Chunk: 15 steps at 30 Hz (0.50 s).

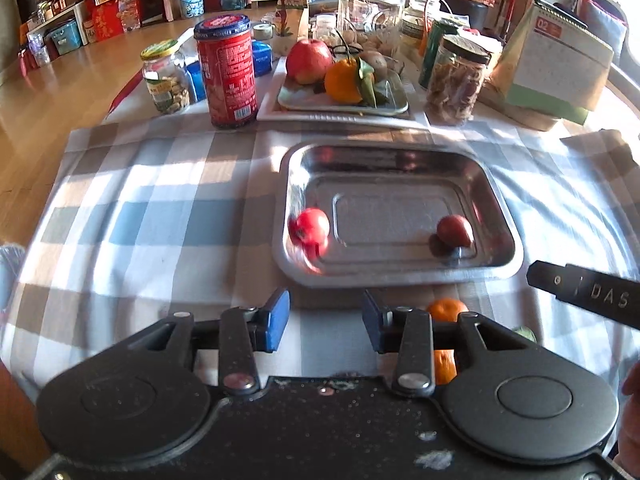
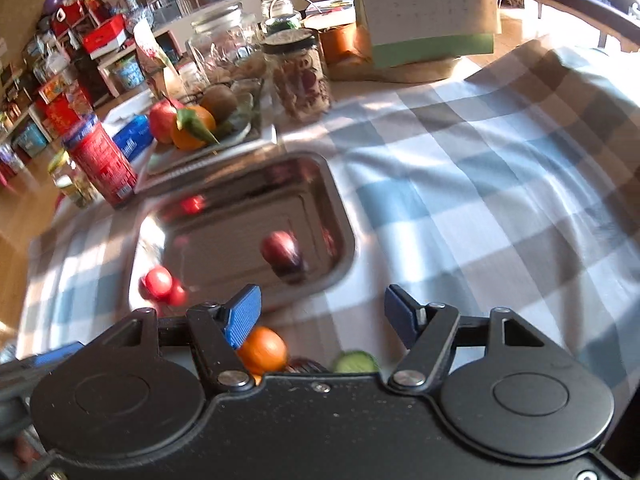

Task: Organize fruits
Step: 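Move both open tools back toward the remaining fruit cluster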

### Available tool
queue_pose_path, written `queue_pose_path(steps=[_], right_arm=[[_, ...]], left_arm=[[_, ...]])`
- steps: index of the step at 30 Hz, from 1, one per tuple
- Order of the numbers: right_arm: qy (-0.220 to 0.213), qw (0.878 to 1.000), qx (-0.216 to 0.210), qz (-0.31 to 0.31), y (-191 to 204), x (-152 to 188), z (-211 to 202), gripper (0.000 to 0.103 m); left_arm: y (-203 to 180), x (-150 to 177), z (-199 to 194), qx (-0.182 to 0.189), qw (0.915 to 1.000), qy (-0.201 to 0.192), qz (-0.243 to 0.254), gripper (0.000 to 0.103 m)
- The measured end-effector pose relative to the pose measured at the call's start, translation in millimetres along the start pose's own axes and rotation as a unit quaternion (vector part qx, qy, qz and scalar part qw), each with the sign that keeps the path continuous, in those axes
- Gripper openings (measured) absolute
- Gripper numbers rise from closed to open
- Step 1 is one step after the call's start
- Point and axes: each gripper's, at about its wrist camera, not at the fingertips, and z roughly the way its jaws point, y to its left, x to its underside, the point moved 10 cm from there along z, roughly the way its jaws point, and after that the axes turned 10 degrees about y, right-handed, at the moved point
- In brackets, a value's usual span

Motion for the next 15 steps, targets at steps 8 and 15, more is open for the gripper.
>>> queue_pose_path(steps=[8, 15], right_arm=[[-0.005, 0.998, 0.032, -0.050, -12.4, 22.6, -5.9, 0.071], [0.002, 0.996, 0.034, -0.079, -17.4, 34.9, -4.8, 0.071]], left_arm=[[-3.8, 38.0, 8.2, 0.002, 0.9998, 0.017, 0.004, 0.042], [-5.3, 60.4, 20.7, -0.003, 0.9994, 0.032, 0.014, 0.042]])
